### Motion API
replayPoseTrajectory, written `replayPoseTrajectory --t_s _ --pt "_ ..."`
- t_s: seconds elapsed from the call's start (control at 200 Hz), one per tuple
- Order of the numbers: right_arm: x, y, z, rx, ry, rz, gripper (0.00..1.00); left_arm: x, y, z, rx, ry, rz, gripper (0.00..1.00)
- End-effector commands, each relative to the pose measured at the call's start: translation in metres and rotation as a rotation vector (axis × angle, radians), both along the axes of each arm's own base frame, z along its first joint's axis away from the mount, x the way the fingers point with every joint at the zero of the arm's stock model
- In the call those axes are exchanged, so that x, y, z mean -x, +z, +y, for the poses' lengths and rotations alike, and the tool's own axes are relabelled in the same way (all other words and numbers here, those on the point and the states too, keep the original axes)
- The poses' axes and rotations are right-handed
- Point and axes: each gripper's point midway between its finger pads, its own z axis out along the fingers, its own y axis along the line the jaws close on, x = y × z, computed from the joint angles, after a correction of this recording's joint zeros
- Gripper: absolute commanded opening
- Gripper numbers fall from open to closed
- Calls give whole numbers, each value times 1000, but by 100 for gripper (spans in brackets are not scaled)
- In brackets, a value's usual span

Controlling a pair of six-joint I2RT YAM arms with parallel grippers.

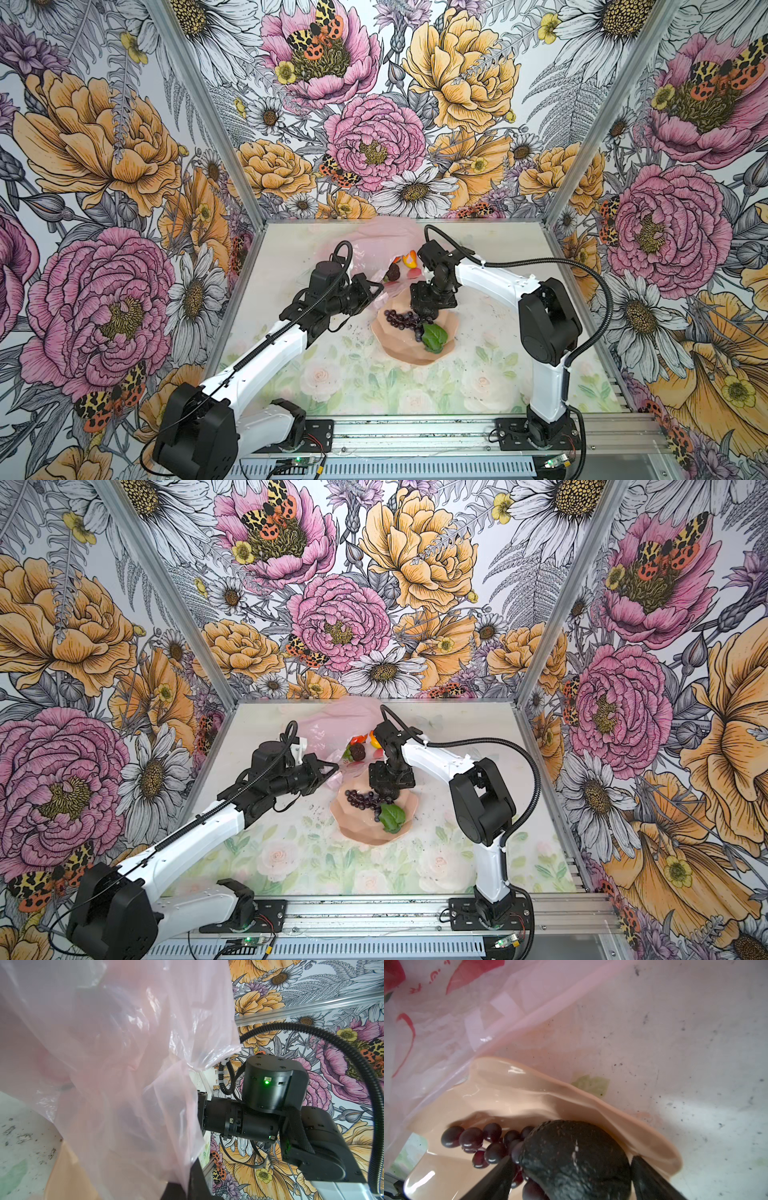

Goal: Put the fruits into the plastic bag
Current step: 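Lower the right gripper onto the dark green avocado and close it, then lift the avocado with the right gripper and carry it to the bag mouth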

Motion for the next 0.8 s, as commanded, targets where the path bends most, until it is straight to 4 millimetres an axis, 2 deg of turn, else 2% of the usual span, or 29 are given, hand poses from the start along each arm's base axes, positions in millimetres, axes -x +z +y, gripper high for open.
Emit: replayPoseTrajectory --t_s 0.0,0.225,0.45,0.61,0.795 --pt "-4 -3 0 45 23 -19 92 2 2 2 16 -2 -11 0" --pt "-1 -6 4 83 48 -21 99 3 3 3 20 -3 -14 0" --pt "1 -9 5 100 55 -24 99 6 3 5 22 0 -13 0" --pt "1 -7 5 118 56 -44 94 10 3 7 24 3 -13 0" --pt "-1 -5 7 130 60 -64 83 14 4 9 26 7 -17 0"
